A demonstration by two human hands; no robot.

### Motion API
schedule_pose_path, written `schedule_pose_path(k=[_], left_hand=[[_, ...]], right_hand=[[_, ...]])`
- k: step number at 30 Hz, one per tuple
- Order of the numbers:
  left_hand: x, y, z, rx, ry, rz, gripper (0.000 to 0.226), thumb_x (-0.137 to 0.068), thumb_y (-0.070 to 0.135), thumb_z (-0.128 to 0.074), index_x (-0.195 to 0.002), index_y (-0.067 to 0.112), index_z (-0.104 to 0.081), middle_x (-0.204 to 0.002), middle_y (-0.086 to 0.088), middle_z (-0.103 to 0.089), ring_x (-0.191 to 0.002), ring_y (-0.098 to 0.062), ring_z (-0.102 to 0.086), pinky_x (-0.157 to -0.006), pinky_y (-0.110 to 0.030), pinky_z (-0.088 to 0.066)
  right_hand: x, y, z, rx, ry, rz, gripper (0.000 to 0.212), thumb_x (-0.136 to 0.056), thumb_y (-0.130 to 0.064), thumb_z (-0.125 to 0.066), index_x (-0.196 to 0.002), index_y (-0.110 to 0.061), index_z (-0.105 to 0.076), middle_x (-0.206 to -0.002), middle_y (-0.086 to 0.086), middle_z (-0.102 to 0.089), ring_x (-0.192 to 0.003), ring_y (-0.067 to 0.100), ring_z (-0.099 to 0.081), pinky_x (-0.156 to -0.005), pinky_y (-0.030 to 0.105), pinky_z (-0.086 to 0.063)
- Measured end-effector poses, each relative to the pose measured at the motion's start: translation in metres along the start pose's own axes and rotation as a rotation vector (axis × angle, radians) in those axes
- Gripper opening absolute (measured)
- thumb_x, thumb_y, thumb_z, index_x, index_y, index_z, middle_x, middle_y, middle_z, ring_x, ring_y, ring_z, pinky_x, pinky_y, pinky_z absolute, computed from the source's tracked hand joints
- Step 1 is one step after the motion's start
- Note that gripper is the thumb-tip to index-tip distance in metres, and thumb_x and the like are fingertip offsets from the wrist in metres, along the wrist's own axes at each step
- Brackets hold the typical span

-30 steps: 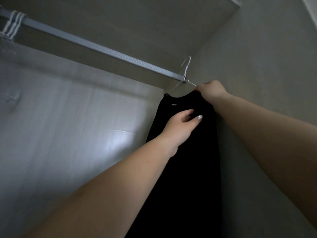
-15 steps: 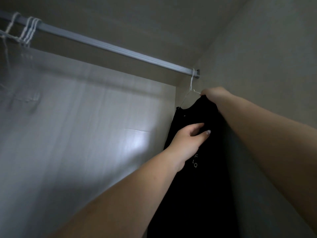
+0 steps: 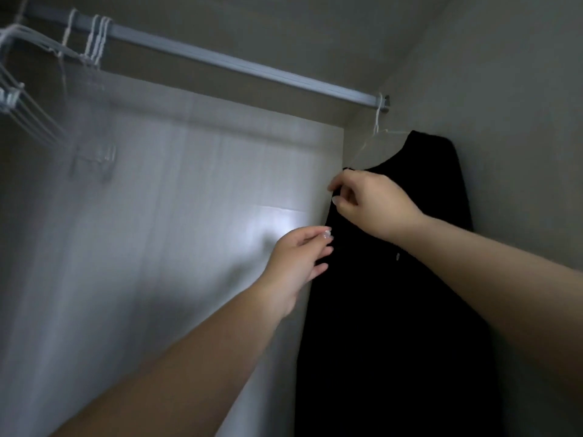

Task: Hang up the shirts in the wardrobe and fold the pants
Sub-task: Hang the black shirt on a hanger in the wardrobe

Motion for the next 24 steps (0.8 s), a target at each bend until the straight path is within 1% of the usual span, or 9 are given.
schedule_pose_path(k=[2, 4, 6, 8, 11, 14, 18, 22, 24], left_hand=[[0.017, -0.012, 0.028, 0.011, 0.054, 0.041, 0.009, -0.093, 0.02, -0.06, -0.095, 0.023, -0.068, -0.096, 0.008, -0.07, -0.086, -0.004, -0.066, -0.077, -0.023, -0.058], [0.041, -0.028, 0.062, -0.006, 0.112, 0.099, 0.009, -0.092, 0.02, -0.061, -0.095, 0.022, -0.069, -0.089, 0.01, -0.073, -0.083, -0.003, -0.068, -0.074, -0.023, -0.058], [0.067, -0.045, 0.1, -0.045, 0.176, 0.152, 0.008, -0.091, 0.021, -0.063, -0.095, 0.022, -0.07, -0.086, 0.011, -0.074, -0.084, -0.004, -0.07, -0.071, -0.022, -0.057], [0.095, -0.058, 0.134, -0.091, 0.238, 0.199, 0.01, -0.089, 0.023, -0.065, -0.098, 0.022, -0.07, -0.091, 0.01, -0.074, -0.085, -0.005, -0.07, -0.069, -0.021, -0.055], [0.142, -0.067, 0.174, -0.158, 0.334, 0.251, 0.01, -0.089, 0.022, -0.064, -0.098, 0.021, -0.068, -0.092, 0.008, -0.073, -0.082, -0.003, -0.068, -0.069, -0.022, -0.054], [0.193, -0.063, 0.199, -0.203, 0.438, 0.274, 0.009, -0.09, 0.019, -0.063, -0.097, 0.021, -0.068, -0.092, 0.008, -0.072, -0.08, -0.004, -0.067, -0.073, -0.024, -0.055], [0.27, -0.038, 0.218, -0.282, 0.595, 0.283, 0.008, -0.09, 0.016, -0.062, -0.095, 0.021, -0.067, -0.083, 0.009, -0.071, -0.076, -0.002, -0.066, -0.074, -0.022, -0.054], [0.358, 0.0, 0.218, -0.369, 0.788, 0.224, 0.012, -0.093, 0.011, -0.058, -0.096, 0.018, -0.066, -0.085, 0.004, -0.068, -0.077, -0.007, -0.062, -0.072, -0.022, -0.051], [0.405, 0.022, 0.212, -0.444, 0.88, 0.198, 0.012, -0.092, 0.011, -0.059, -0.099, 0.017, -0.067, -0.088, 0.002, -0.069, -0.079, -0.006, -0.064, -0.072, -0.019, -0.053]], right_hand=[[0.028, -0.019, -0.027, -0.285, -0.018, -0.106, 0.018, -0.086, -0.02, -0.059, -0.103, -0.024, -0.062, -0.079, -0.012, -0.06, -0.075, 0.007, -0.057, -0.073, 0.023, -0.044], [0.061, -0.041, -0.059, -0.511, -0.099, -0.198, 0.016, -0.086, -0.018, -0.06, -0.099, -0.029, -0.06, -0.077, -0.015, -0.06, -0.071, 0.003, -0.057, -0.072, 0.018, -0.044], [0.092, -0.065, -0.09, -0.725, -0.203, -0.28, 0.019, -0.087, -0.014, -0.06, -0.095, -0.03, -0.057, -0.078, -0.015, -0.063, -0.074, 0.004, -0.06, -0.074, 0.022, -0.047], [0.118, -0.09, -0.112, -0.897, -0.296, -0.332, 0.023, -0.087, -0.01, -0.06, -0.095, -0.031, -0.057, -0.078, -0.015, -0.065, -0.076, 0.004, -0.06, -0.073, 0.025, -0.05], [0.15, -0.134, -0.133, -1.035, -0.375, -0.354, 0.024, -0.085, -0.009, -0.063, -0.097, -0.03, -0.059, -0.084, -0.013, -0.066, -0.073, -0.002, -0.059, -0.071, 0.012, -0.046], [0.175, -0.182, -0.141, -1.147, -0.466, -0.331, 0.027, -0.084, -0.008, -0.066, -0.1, -0.029, -0.059, -0.092, -0.008, -0.065, -0.073, -0.005, -0.06, -0.075, 0.009, -0.044], [0.205, -0.246, -0.14, -1.389, -0.572, -0.246, 0.029, -0.084, -0.003, -0.066, -0.1, -0.025, -0.058, -0.094, -0.002, -0.065, -0.069, -0.011, -0.058, -0.071, 0.006, -0.044], [0.229, -0.308, -0.123, -1.564, -0.655, -0.112, 0.032, -0.083, -0.003, -0.067, -0.093, -0.032, -0.058, -0.091, -0.006, -0.067, -0.075, -0.004, -0.061, -0.08, 0.016, -0.046], [0.244, -0.339, -0.108, -1.644, -0.72, -0.037, 0.031, -0.084, -0.005, -0.066, -0.094, -0.034, -0.059, -0.094, -0.009, -0.068, -0.081, -0.001, -0.063, -0.083, 0.015, -0.046]])
Point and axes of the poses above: each hand's wrist, its own x-axis away from the middle knuckle, its own z-axis out of the back of the hand, y = z × x, the point moved 4 cm from there along -x, towards the middle knuckle
